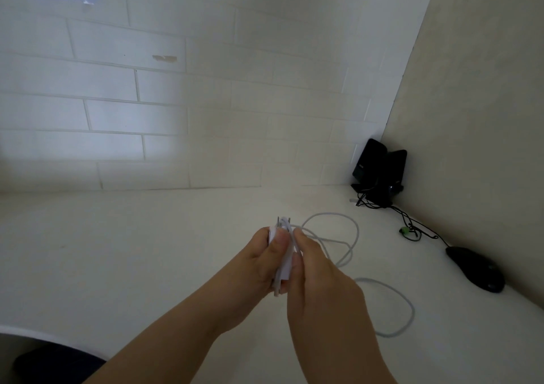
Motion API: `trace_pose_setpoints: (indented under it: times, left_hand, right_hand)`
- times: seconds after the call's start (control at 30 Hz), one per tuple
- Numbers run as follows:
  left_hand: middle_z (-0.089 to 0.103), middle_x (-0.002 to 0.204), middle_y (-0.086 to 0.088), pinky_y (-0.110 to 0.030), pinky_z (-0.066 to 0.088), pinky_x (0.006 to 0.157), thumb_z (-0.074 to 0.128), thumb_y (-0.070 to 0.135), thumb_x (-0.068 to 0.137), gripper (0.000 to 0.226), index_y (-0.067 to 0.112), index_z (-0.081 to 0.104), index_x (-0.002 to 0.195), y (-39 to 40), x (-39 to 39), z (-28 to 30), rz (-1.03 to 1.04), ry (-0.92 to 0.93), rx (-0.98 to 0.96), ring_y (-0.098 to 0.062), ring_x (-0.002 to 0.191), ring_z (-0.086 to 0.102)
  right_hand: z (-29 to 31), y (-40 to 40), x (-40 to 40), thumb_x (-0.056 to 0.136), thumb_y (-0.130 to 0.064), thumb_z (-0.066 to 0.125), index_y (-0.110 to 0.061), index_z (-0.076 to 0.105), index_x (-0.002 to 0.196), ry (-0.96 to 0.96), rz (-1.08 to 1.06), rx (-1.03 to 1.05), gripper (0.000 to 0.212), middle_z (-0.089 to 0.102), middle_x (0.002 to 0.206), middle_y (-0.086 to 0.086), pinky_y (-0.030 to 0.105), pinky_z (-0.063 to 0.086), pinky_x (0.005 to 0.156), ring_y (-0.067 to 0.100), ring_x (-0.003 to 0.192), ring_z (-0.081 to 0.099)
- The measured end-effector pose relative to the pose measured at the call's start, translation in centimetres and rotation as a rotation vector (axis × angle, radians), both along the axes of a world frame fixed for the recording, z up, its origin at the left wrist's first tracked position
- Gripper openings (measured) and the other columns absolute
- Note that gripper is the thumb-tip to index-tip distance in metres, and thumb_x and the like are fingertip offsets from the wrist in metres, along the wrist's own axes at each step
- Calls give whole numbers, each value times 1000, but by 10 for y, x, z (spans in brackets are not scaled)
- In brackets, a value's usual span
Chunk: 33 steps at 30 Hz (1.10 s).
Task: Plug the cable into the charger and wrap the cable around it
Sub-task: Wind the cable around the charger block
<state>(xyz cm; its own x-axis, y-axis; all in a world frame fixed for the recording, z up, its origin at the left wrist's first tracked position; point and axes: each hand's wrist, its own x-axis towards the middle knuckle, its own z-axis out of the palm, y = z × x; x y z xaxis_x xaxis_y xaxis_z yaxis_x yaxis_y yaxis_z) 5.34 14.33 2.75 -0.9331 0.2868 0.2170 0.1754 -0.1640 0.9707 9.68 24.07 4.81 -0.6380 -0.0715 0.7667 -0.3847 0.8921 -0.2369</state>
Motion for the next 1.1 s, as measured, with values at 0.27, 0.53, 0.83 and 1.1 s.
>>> trace_pose_setpoints:
  times: [0.27,0.53,0.83,1.1]
  left_hand:
    - [60,63,0,-13,51,53,30,46,84,43,13,58,78,11,-4,-2,94,-189,-20,-10,55,62]
    - [59,72,2,-20,49,61,32,65,76,63,7,51,89,3,10,10,20,-59,-2,-8,63,59]
    - [50,57,3,-20,45,48,59,43,72,36,10,49,82,-11,-12,31,47,-148,91,-8,47,48]
    - [71,64,-16,-34,60,55,56,44,67,52,-3,52,90,-29,-23,43,32,-362,267,-29,61,70]
  right_hand:
    - [-7,0,0,103,-44,6,-11,75,88,13,21,-172,78,67,44,-4,13,48,46,2,32,60]
    - [-1,-4,0,100,-35,26,-8,73,102,-118,62,-43,54,72,55,-1,14,34,24,11,36,65]
    - [-11,-5,7,103,-30,23,-31,-33,143,-612,200,93,69,65,106,0,33,52,79,18,88,66]
    - [-45,22,-5,101,-34,37,-59,47,98,-811,618,-246,27,57,43,-15,2,40,56,-4,49,53]
